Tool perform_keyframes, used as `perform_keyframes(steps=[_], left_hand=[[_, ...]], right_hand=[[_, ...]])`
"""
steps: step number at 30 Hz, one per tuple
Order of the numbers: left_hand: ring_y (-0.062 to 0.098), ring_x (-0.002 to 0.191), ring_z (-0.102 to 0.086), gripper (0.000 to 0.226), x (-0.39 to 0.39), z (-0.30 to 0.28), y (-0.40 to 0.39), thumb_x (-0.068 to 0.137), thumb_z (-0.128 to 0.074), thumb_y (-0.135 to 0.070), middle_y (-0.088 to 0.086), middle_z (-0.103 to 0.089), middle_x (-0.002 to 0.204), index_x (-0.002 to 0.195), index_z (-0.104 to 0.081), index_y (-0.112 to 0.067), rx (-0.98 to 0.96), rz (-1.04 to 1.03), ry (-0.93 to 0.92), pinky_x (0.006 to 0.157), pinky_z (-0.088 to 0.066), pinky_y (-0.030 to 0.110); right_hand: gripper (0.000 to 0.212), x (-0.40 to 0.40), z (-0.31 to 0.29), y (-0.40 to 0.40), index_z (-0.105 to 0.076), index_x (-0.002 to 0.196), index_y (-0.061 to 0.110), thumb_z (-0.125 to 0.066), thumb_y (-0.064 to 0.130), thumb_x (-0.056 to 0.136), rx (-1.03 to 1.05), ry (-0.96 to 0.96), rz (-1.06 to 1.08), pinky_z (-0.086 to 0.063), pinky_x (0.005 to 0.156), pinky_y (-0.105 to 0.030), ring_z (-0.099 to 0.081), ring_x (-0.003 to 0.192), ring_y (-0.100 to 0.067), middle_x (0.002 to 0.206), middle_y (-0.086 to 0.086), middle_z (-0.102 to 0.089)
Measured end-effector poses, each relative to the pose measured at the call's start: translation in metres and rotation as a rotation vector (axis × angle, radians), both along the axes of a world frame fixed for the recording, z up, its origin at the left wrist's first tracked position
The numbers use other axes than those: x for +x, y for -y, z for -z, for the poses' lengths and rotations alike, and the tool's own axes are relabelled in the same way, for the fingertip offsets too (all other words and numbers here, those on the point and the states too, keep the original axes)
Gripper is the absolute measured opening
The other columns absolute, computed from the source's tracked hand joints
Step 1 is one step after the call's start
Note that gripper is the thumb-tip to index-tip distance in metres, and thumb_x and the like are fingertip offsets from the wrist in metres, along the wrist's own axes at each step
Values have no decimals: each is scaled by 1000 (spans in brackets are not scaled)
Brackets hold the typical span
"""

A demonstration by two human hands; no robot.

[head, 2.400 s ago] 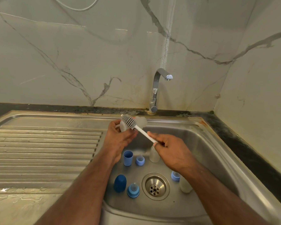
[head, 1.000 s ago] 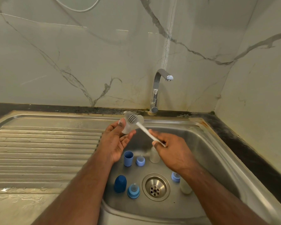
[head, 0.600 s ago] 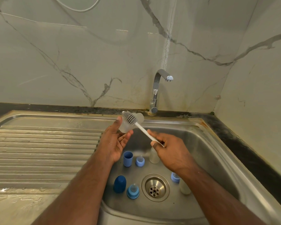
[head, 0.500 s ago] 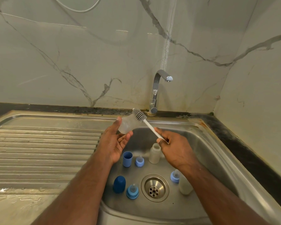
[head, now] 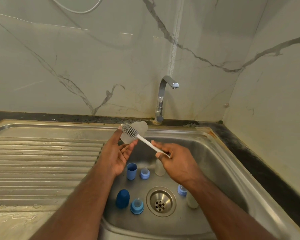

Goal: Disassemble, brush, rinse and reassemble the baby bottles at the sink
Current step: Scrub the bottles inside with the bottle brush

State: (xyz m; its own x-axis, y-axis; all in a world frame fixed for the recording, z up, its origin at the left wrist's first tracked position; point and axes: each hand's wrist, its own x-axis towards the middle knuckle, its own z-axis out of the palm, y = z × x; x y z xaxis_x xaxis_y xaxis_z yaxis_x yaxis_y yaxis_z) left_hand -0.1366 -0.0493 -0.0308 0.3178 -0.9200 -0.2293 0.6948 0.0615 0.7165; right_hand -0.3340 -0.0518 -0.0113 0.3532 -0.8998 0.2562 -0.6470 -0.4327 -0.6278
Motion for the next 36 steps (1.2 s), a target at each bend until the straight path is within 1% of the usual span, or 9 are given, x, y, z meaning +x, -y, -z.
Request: perform_keyframes(steps=[3,5,8,13,18,24,29,33,36], left_hand=[[22,85,-77,55,1,-1,-1,89,-73,-42,25,-71,115,126,-60,-2,0,-4,-3,54,-58,19],[22,86,-77,55,1,-1,-1,90,-72,-43,24,-70,115,126,-60,-3,6,-11,-10,56,-59,20],[24,88,-77,56,0,-1,-1,91,-71,-43,27,-71,115,127,-57,-3,13,4,-46,58,-60,22],[28,92,-76,52,1,0,-1,94,-69,-39,26,-73,110,132,-53,-8,5,94,-42,68,-63,28],[29,90,-77,44,-4,-4,-4,91,-74,-28,24,-72,112,125,-60,-4,3,103,26,62,-62,26],[30,91,-76,29,-2,-1,-2,99,-63,-29,23,-72,116,124,-61,-15,4,43,66,63,-61,29],[32,92,-75,45,-1,-2,-2,92,-72,-33,27,-67,118,128,-58,-9,29,34,2,60,-61,28],[31,88,-76,46,0,-2,-1,93,-71,-31,28,-69,118,130,-58,-7,10,30,-36,62,-63,29],[30,87,-76,53,1,-1,-1,91,-73,-34,29,-67,119,130,-57,-4,19,35,-34,59,-61,27]], right_hand=[[43,-10,-3,10,-51,142,42,-56,28,101,39,40,131,-43,65,-12,-59,78,-3,106,10,-66],[43,-13,-3,8,-50,141,43,-56,29,101,37,67,125,-42,62,-11,-58,75,-2,104,12,-65],[42,-6,0,2,-54,139,43,-59,28,99,45,58,40,-43,68,-11,-59,80,-2,113,14,-66],[43,-5,1,7,-52,141,40,-58,28,100,57,42,81,-46,75,-16,-57,82,-1,121,12,-66],[44,-3,3,7,-50,143,39,-58,28,100,65,51,62,-42,72,-9,-60,90,-1,126,13,-65],[36,-1,4,-3,-54,137,45,-53,34,102,49,16,-23,-40,59,-13,-52,65,-3,94,16,-65],[37,-8,0,10,-56,139,38,-52,32,103,29,24,129,-42,68,-17,-52,71,-2,97,14,-63],[35,-4,1,-1,-56,136,43,-54,34,102,41,12,4,-43,62,-13,-55,70,-5,98,16,-66],[35,-7,-1,8,-57,136,39,-52,33,103,23,35,97,-41,62,-14,-54,69,-3,91,15,-64]])
